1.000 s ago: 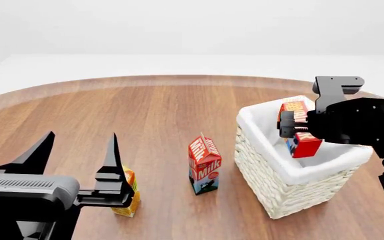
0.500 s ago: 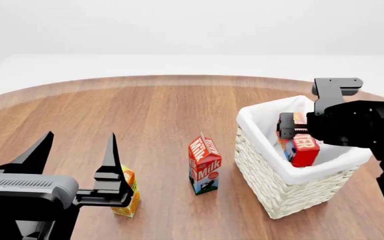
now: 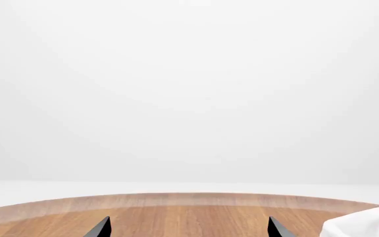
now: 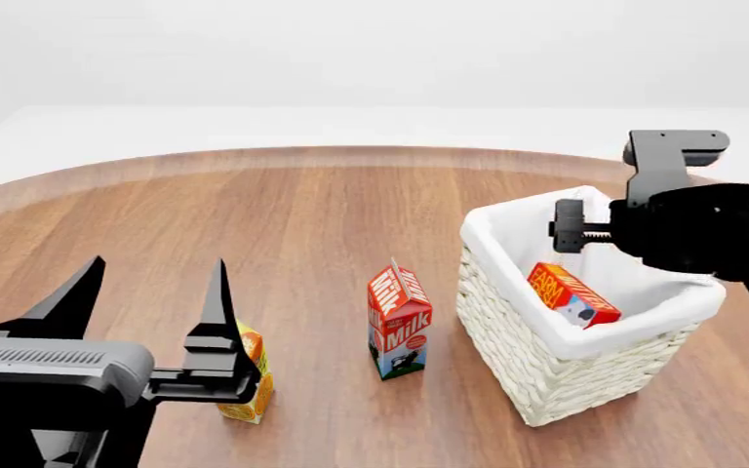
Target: Pick up the cream cheese box and the butter, and put them in the basket.
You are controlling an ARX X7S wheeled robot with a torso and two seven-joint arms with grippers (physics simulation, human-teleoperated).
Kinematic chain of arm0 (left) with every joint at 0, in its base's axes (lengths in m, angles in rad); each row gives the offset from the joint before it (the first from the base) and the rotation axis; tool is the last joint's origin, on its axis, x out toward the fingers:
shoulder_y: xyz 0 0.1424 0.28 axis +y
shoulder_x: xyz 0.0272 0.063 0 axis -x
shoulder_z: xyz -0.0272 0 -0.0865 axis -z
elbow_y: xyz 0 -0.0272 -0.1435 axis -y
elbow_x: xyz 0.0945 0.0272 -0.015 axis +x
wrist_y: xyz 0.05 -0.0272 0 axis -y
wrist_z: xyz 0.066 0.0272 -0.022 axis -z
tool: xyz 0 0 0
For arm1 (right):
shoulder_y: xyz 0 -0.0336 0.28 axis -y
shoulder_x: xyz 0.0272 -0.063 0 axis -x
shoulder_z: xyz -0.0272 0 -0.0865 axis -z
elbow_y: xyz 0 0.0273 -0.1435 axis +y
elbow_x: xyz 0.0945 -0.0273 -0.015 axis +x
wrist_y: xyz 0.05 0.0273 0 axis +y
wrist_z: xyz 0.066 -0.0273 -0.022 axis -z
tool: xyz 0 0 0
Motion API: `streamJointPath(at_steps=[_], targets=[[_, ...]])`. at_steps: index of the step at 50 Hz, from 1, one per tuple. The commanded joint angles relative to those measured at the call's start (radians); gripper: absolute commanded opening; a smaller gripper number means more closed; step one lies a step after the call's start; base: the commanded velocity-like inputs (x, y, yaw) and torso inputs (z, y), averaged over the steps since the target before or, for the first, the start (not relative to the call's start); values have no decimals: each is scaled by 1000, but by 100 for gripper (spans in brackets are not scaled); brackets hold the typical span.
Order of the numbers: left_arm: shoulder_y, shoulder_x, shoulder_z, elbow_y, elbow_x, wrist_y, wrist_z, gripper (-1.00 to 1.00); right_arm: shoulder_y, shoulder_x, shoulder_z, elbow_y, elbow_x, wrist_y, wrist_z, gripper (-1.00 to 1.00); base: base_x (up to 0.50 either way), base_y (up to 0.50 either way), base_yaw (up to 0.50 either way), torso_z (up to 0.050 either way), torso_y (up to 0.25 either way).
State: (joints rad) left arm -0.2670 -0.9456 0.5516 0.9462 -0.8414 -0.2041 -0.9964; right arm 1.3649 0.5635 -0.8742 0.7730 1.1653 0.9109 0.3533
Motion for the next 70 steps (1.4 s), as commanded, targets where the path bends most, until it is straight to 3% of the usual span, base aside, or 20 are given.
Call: streamJointPath(at_steps=[1, 38, 70], targets=[[1, -2, 2, -1, 1, 3, 0, 100, -20, 62, 58, -167, 63, 20, 90, 100, 0, 0, 0, 0, 0], [-9, -4, 10, 4, 0, 3, -9, 100, -189, 218, 222, -758, 255, -40, 400, 100, 0, 0, 0, 0, 0], [-9, -15, 7, -1, -7, 20, -7, 100, -503, 379, 312, -1395, 292, -220, 737, 100, 0, 0, 0, 0, 0]])
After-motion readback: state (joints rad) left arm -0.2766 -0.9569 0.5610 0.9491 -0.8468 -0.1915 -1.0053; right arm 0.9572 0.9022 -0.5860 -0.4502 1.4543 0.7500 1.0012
